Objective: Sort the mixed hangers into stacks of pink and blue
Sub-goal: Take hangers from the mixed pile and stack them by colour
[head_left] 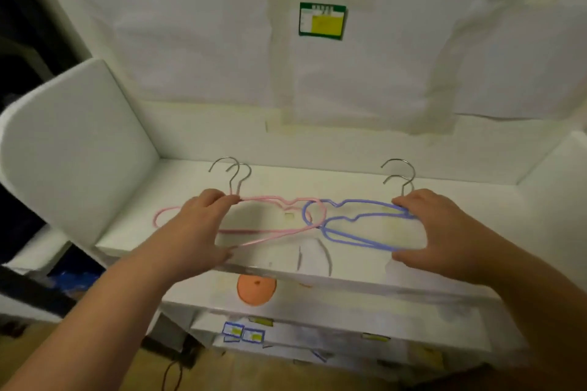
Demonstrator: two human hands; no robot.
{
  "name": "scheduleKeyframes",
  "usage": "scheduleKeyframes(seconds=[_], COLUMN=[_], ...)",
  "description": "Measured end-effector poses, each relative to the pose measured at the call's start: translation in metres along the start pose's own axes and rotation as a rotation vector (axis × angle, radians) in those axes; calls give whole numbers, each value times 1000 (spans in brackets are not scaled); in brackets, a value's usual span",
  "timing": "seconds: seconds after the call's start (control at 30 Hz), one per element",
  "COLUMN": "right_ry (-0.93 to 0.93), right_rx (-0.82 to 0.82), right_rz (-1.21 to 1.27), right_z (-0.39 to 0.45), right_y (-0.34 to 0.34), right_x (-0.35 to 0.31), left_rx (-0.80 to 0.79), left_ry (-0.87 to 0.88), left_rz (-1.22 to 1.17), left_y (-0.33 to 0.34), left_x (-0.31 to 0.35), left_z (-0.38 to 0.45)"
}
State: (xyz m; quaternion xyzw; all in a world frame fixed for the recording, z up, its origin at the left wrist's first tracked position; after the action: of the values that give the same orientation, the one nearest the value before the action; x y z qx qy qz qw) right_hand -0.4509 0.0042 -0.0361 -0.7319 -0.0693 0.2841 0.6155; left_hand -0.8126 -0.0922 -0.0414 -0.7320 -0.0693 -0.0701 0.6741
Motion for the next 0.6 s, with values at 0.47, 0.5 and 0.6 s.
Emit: scheduleKeyframes(seconds=[0.47, 0.5, 0.6], right_ry=[170, 171, 168], right_rx=[-57, -46, -38], right_rz=[-51, -55, -49], right_z=[-4, -4, -3], right_y=[8, 8, 8], right_x=[1, 1, 5], left_rx=[-258, -257, -237], left_ry=[196, 200, 230], left_rz=[14, 11, -10], left_y=[18, 20, 23], left_x=[-66, -68, -69], left_z=[75, 76, 76])
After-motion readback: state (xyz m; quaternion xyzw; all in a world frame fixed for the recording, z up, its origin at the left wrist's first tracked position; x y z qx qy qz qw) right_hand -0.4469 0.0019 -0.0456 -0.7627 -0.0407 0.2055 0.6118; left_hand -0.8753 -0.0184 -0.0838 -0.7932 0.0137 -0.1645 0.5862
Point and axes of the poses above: each hand's wrist, its own z-axis towards the middle knuckle, its own y-axis out of the palm, x = y × z, the point moved 2 cm from there along z, towards the middle knuckle, and after that the axes turned 3 degrees about y, right-handed, at the moved point
